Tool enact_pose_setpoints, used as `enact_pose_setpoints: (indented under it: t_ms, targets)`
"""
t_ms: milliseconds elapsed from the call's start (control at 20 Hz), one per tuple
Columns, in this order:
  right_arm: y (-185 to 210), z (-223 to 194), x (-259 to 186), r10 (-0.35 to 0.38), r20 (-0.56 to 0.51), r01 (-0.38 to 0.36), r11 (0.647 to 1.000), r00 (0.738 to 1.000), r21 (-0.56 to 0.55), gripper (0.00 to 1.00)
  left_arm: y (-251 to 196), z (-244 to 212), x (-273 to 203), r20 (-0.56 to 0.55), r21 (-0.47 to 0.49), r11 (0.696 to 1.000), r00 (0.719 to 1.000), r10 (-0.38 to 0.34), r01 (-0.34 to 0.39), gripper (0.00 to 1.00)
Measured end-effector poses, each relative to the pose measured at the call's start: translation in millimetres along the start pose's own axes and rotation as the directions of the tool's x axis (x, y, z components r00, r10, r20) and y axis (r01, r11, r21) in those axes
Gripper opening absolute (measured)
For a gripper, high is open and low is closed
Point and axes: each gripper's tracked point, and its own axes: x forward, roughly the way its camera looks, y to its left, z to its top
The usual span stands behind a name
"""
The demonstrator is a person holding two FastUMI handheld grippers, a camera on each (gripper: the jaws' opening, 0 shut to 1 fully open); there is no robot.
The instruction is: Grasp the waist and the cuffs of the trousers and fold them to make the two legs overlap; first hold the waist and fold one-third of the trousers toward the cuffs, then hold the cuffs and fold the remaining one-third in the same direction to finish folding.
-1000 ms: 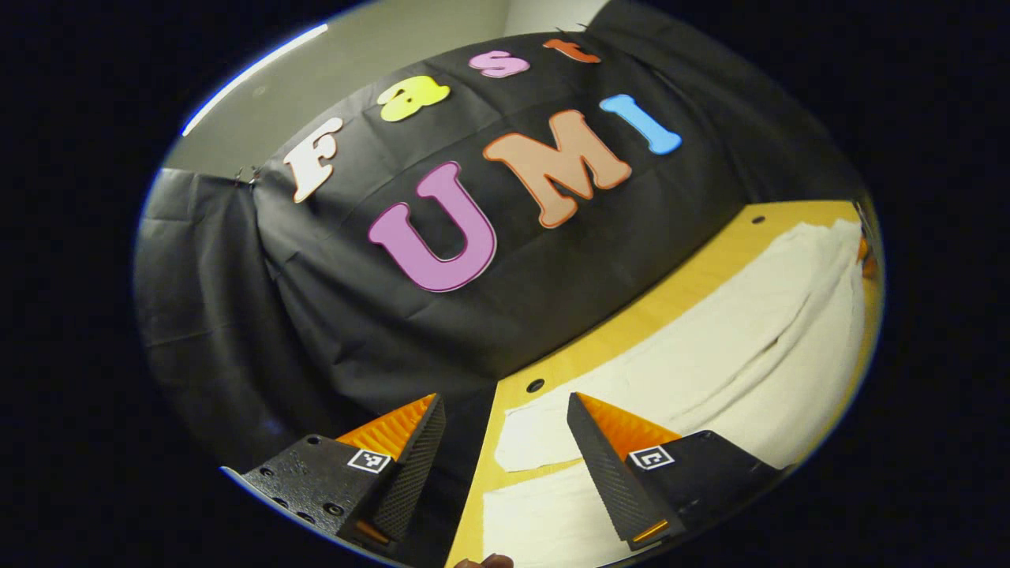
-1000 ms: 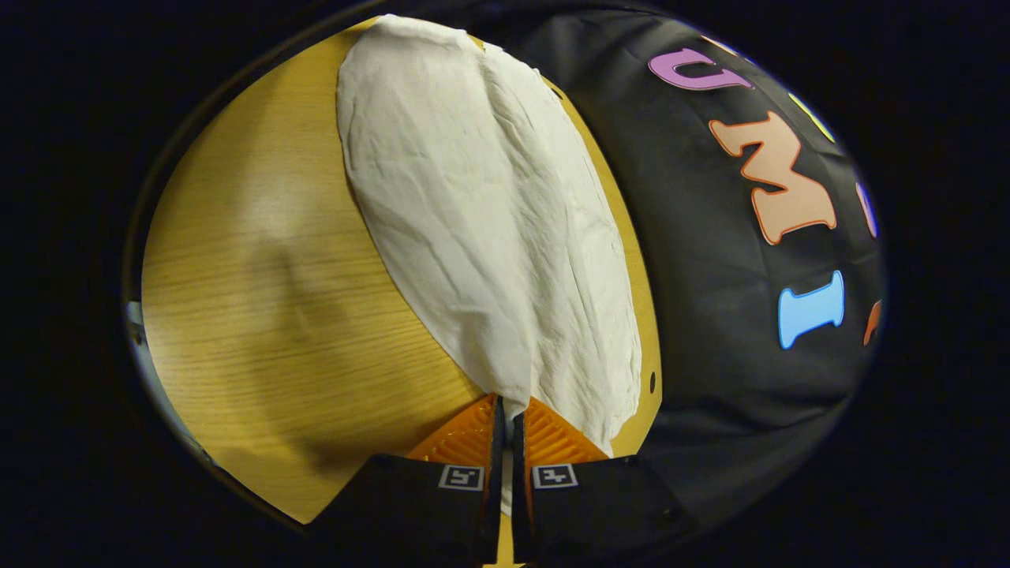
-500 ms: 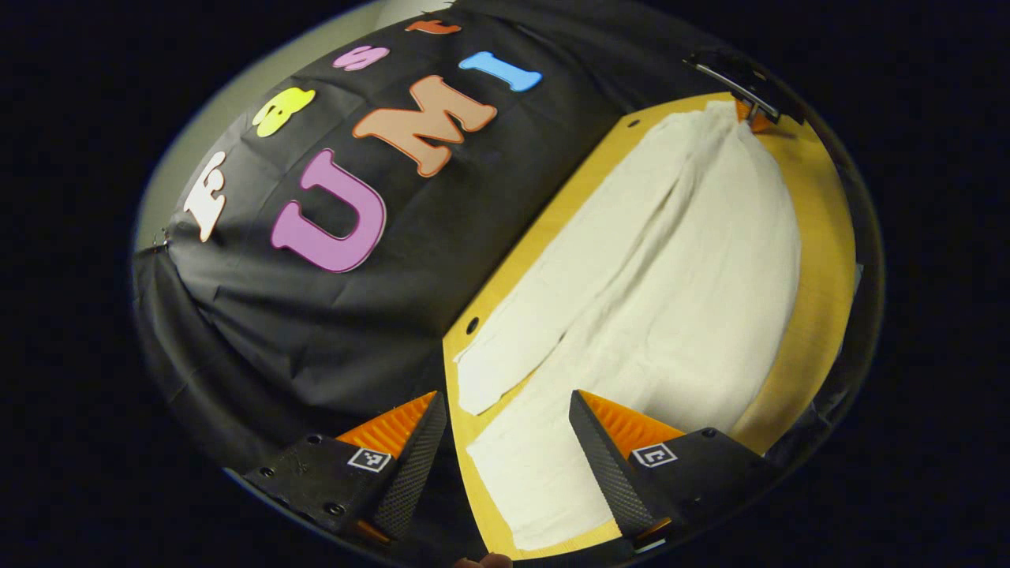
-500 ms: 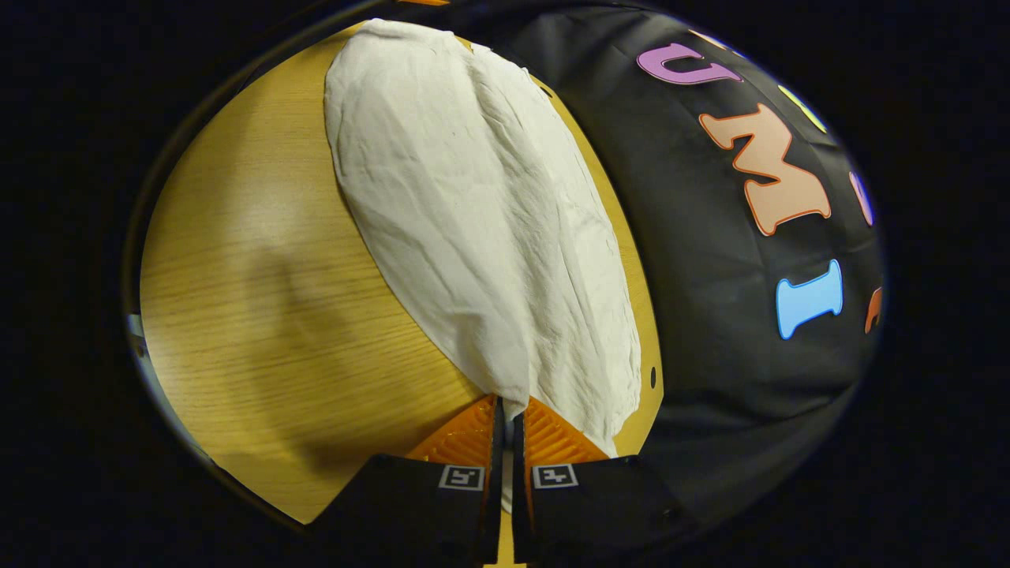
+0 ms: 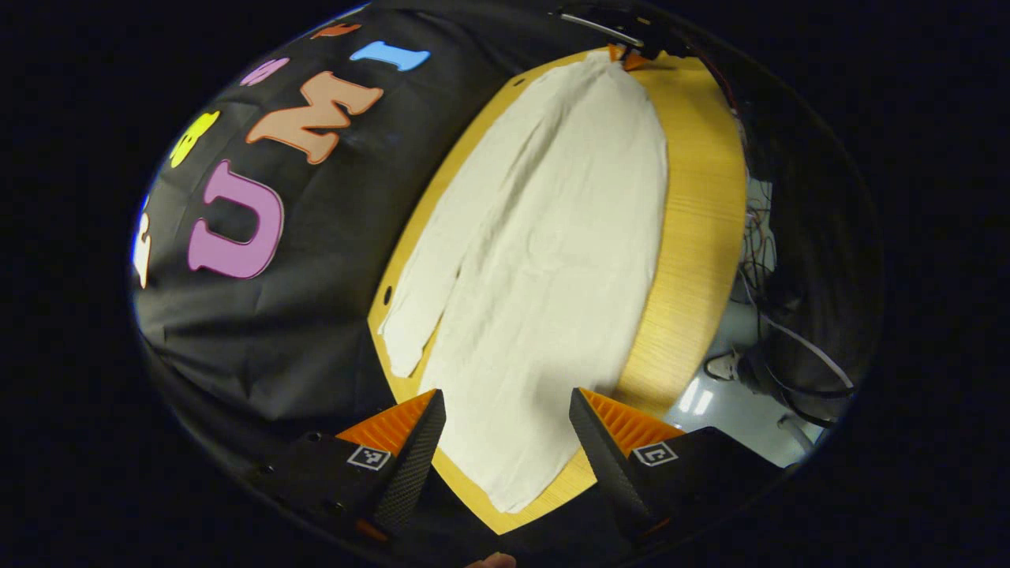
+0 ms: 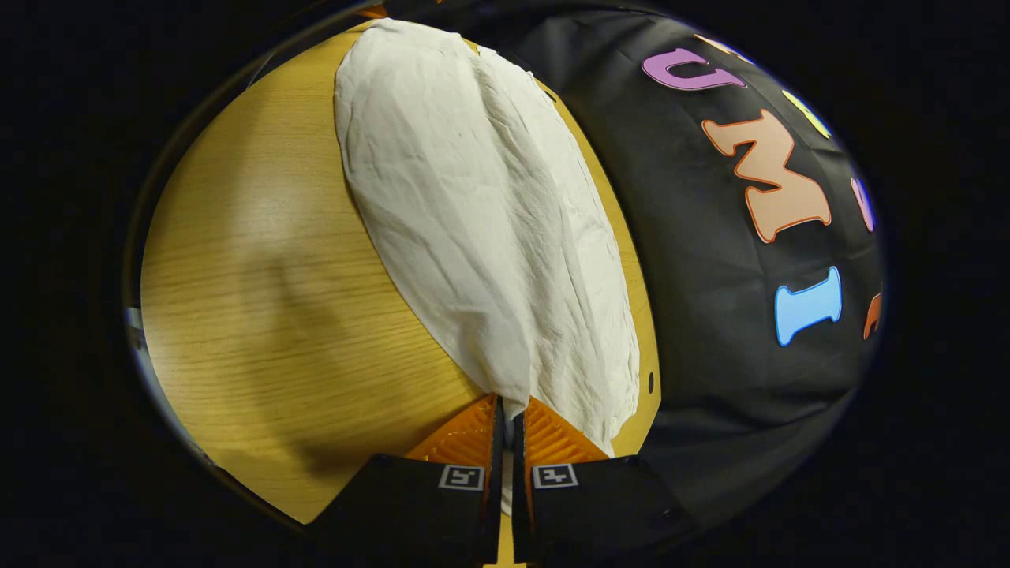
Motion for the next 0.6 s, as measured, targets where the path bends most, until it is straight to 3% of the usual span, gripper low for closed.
enact_pose_setpoints:
  t_ms: [200, 600]
  targets:
    - [0.3, -0.8, 0.4, -0.005, 0.002, 0.005, 1.0, 1.0, 0.004, 0.08, -25.7, -23.5, 9.7, -0.081, 0.021, 0.994, 0.991, -0.104, 0.106, 0.95]
    - [-0.5, 0.3, 0.3, -0.009, 0.002, 0.009, 1.0, 1.0, 0.007, 0.08, -4.1, -14.2, 38.4, -0.067, 0.107, 0.99, 0.995, -0.08, 0.087, 0.85]
